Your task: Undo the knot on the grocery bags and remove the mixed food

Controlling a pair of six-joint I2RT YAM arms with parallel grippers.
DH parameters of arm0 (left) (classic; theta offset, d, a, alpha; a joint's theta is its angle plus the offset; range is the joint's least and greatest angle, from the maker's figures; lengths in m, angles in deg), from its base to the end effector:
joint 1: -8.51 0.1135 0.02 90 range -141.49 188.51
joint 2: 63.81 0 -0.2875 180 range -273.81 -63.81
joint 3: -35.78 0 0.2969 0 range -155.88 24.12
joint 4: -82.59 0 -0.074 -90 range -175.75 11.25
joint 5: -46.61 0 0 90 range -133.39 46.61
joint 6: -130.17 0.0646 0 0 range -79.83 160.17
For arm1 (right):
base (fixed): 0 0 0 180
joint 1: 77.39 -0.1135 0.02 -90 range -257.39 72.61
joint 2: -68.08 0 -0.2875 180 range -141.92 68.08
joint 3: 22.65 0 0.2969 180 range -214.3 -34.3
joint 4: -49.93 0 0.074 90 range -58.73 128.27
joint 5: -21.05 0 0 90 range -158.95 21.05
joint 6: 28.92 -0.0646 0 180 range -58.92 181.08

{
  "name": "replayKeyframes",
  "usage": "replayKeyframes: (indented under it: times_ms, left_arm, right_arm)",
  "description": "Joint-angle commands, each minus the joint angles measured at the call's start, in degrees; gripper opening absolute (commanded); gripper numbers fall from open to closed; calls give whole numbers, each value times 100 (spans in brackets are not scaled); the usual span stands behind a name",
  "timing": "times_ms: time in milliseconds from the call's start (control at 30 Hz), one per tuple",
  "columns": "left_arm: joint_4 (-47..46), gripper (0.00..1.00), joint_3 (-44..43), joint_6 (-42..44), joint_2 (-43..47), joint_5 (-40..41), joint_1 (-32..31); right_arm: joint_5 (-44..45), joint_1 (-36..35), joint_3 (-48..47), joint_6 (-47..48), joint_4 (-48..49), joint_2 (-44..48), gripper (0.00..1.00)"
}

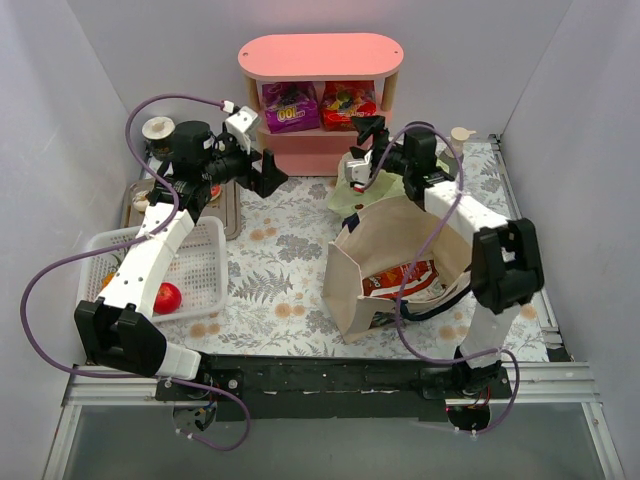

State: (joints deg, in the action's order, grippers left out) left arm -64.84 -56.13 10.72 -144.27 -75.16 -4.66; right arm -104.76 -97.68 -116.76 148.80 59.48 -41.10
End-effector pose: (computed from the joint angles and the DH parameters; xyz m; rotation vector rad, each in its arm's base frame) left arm 0.3658 -0.1205 0.4095 0.1023 2.0187 -1.0204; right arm 0.4811 0.2182 0.2957 -1.5656 0.5589 -0.3753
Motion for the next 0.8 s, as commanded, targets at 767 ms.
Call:
replayKeyframes:
  times_ms: [767]
  left_arm:
    - [2055, 82, -3354, 404, -3333, 337, -2998]
  right_arm:
    - [279, -335, 2954, -4248, -5529, 7165, 72]
